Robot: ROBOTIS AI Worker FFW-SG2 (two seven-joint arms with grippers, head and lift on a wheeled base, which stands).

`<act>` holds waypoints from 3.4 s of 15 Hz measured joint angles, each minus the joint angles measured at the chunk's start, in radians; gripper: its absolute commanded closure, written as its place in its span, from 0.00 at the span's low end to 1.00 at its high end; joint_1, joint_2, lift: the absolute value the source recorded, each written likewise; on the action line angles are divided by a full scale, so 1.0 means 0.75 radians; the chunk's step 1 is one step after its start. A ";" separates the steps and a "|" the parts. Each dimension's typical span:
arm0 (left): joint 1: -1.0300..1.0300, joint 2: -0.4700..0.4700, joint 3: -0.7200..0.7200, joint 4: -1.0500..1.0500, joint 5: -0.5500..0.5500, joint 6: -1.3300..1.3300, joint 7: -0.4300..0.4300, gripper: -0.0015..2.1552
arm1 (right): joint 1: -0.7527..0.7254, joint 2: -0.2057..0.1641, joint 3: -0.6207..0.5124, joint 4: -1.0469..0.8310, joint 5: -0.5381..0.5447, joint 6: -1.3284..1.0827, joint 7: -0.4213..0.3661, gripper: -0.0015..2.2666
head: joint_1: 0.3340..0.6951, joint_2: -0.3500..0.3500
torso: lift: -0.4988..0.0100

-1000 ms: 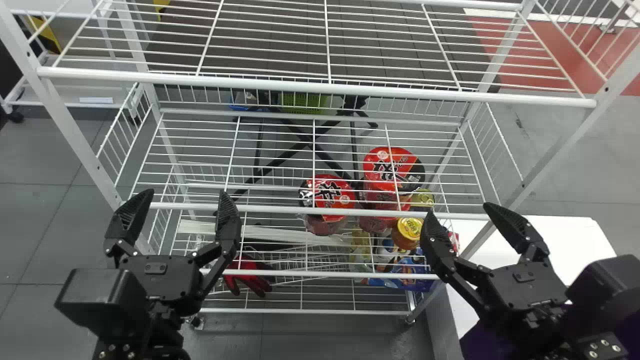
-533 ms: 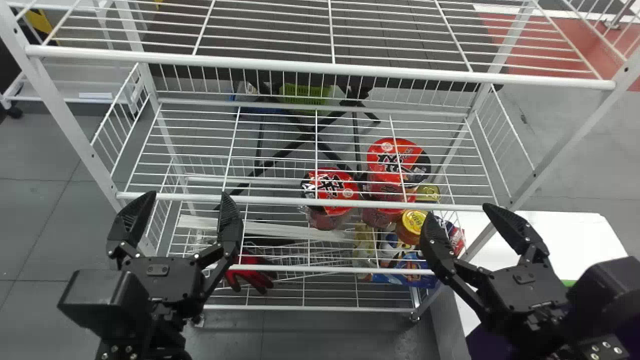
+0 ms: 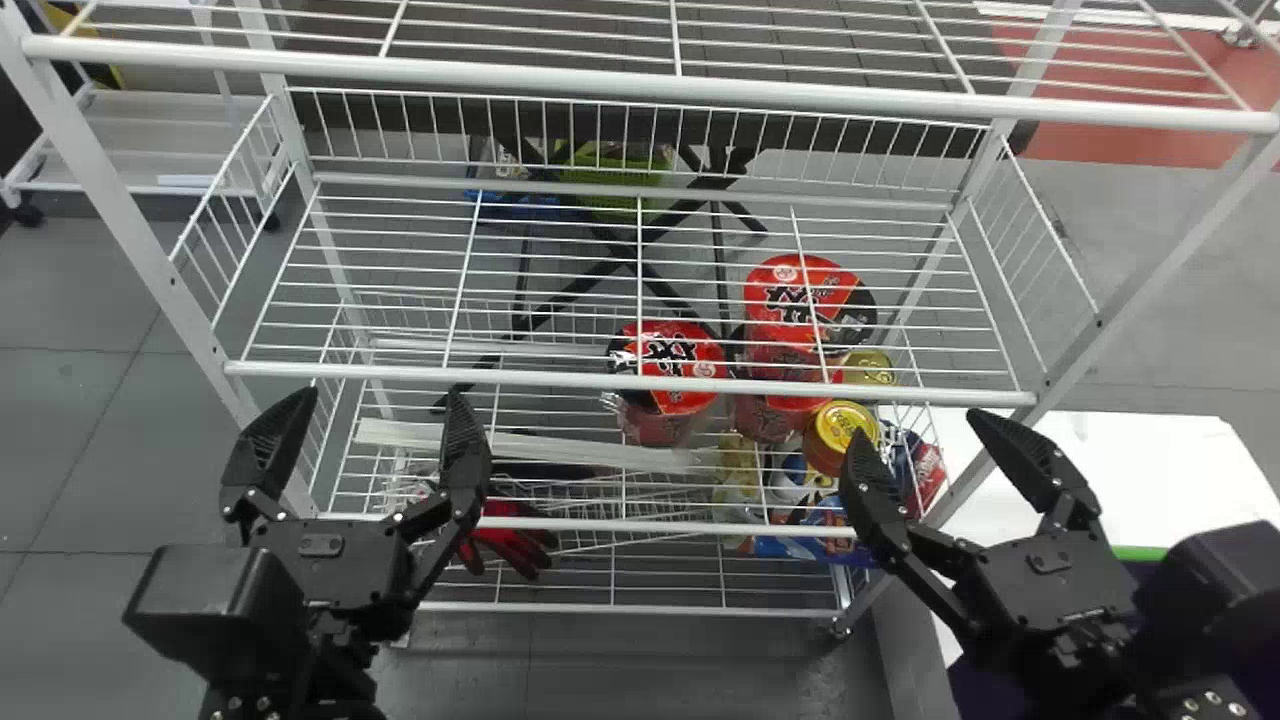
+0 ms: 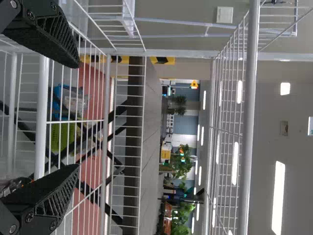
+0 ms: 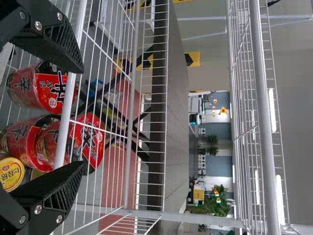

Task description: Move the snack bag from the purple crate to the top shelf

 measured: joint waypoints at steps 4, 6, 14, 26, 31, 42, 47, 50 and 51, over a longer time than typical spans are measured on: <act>0.004 0.003 0.002 -0.007 0.000 0.003 -0.002 0.04 | 0.000 0.000 0.010 -0.004 0.008 -0.002 0.004 0.07 | 1.00 0.40 | 0.23; 0.005 0.003 0.003 -0.007 0.000 0.002 -0.001 0.04 | 0.000 -0.001 0.012 -0.006 0.010 0.001 0.013 0.07 | 1.00 0.41 | 0.22; 0.010 0.005 0.003 -0.008 -0.003 0.000 -0.002 0.04 | 0.009 -0.003 0.009 -0.008 0.001 0.001 0.052 0.07 | 1.00 0.42 | 0.15; 0.033 0.005 0.012 -0.019 -0.002 -0.025 0.001 0.04 | 0.026 -0.002 0.004 -0.015 -0.018 -0.007 0.064 0.07 | 1.00 0.43 | 0.06; 0.042 0.004 0.014 -0.017 -0.002 -0.030 0.003 0.04 | 0.049 -0.001 -0.041 -0.051 -0.074 0.000 0.077 0.07 | 1.00 0.41 | 0.06; 0.026 0.000 0.012 0.015 0.006 -0.058 0.000 0.04 | 0.118 0.049 -0.441 -0.234 -0.251 0.413 0.076 0.07 | 1.00 0.16 | 0.09; 0.036 0.000 0.011 0.007 0.000 -0.055 0.002 0.04 | 0.107 0.085 -0.454 -0.211 -0.293 0.315 0.097 0.07 | 1.00 0.15 | 0.11; 0.041 -0.001 0.013 0.006 0.000 -0.057 0.004 0.04 | 0.105 0.089 -0.471 -0.203 -0.282 0.313 0.058 0.07 | 1.00 0.13 | 0.11; 0.040 -0.001 0.010 0.007 0.000 -0.057 0.004 0.04 | 0.106 0.097 -0.491 -0.194 -0.282 0.313 0.059 0.07 | 1.00 0.11 | 0.11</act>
